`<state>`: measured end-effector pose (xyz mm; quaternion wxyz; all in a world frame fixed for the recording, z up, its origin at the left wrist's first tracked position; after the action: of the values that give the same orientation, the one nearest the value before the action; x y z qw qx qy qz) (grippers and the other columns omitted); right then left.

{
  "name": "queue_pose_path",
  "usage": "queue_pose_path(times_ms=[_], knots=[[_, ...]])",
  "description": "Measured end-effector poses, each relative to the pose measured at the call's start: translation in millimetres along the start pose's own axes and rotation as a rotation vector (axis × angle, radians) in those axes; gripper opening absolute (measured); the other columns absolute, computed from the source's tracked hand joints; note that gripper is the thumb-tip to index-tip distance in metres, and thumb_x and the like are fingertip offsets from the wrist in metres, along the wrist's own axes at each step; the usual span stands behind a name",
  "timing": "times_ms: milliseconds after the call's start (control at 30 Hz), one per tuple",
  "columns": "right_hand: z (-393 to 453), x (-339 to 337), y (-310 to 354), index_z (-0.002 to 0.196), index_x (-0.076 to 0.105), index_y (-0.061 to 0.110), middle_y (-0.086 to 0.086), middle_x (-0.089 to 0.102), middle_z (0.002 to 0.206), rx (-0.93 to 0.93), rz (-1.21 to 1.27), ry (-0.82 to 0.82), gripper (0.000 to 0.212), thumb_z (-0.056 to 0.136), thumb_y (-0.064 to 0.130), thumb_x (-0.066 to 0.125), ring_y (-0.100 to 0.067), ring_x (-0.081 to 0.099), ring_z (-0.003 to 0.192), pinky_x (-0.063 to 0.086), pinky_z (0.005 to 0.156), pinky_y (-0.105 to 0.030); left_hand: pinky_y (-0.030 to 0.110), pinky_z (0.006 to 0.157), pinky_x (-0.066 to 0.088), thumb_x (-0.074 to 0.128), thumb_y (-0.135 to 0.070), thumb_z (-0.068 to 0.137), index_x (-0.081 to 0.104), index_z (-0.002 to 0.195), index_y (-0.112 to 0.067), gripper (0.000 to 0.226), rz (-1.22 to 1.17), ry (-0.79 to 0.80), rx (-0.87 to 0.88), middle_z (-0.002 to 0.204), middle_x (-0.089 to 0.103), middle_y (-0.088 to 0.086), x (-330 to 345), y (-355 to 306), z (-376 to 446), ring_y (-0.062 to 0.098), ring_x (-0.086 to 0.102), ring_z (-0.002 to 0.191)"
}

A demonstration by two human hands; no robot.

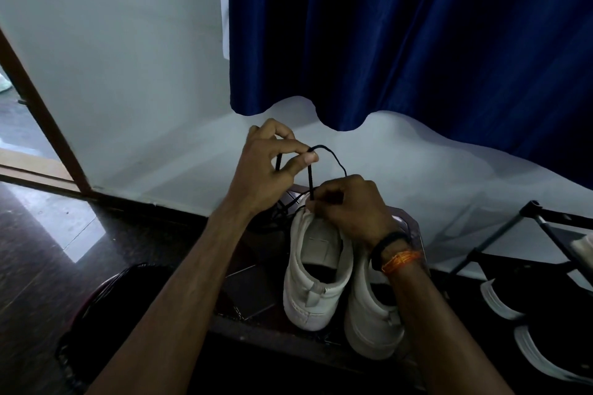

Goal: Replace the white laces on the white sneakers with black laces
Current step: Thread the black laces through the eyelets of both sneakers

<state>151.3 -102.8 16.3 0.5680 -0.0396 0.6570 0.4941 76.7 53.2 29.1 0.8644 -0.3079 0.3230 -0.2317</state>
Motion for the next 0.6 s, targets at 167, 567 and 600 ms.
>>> queue_pose_path(times_ms=[167, 567, 600], knots=[[-5.1, -8.4, 4.0, 0.081, 0.079, 0.023, 0.009, 0.073, 0.07, -0.048, 0.072, -0.183, 0.007, 0.087, 0.024, 0.076, -0.006, 0.067, 0.071, 0.053, 0.072, -0.027, 0.028, 0.08, 0.053, 0.065, -0.03, 0.097, 0.079, 0.097, -0.023, 0.015, -0.082, 0.358, -0.178, 0.093, 0.071, -0.011, 9.9, 10.8, -6.8, 0.01, 0.066, 0.087], [-2.8, -6.3, 0.6, 0.079, 0.08, 0.02, 0.006, 0.074, 0.07, -0.023, 0.284, -0.235, 0.007, 0.086, 0.019, 0.079, -0.013, 0.072, 0.072, 0.061, 0.074, -0.045, 0.008, 0.072, 0.038, 0.078, -0.016, 0.082, 0.077, 0.091, -0.03, 0.017, 0.082, 0.542, -0.118, 0.102, 0.056, -0.003, 8.6, 25.7, -12.3, 0.001, 0.054, 0.087], [-3.0, -6.2, 1.0, 0.079, 0.08, 0.02, 0.007, 0.074, 0.069, -0.023, 0.281, -0.225, 0.007, 0.086, 0.019, 0.079, -0.013, 0.072, 0.072, 0.061, 0.074, -0.045, 0.015, 0.079, 0.04, 0.074, -0.016, 0.082, 0.076, 0.093, -0.033, 0.021, 0.117, 0.596, -0.099, 0.105, 0.054, -0.001, 9.9, 26.5, -13.3, 0.007, 0.052, 0.093]])
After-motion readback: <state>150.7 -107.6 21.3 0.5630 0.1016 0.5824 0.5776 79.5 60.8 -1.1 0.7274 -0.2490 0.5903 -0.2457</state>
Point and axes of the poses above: each hand's wrist, its own z-axis towards the middle knuckle, its own x-axis out of the palm, y = z × x, the point moved 3 cm from there along z, towards the middle knuckle
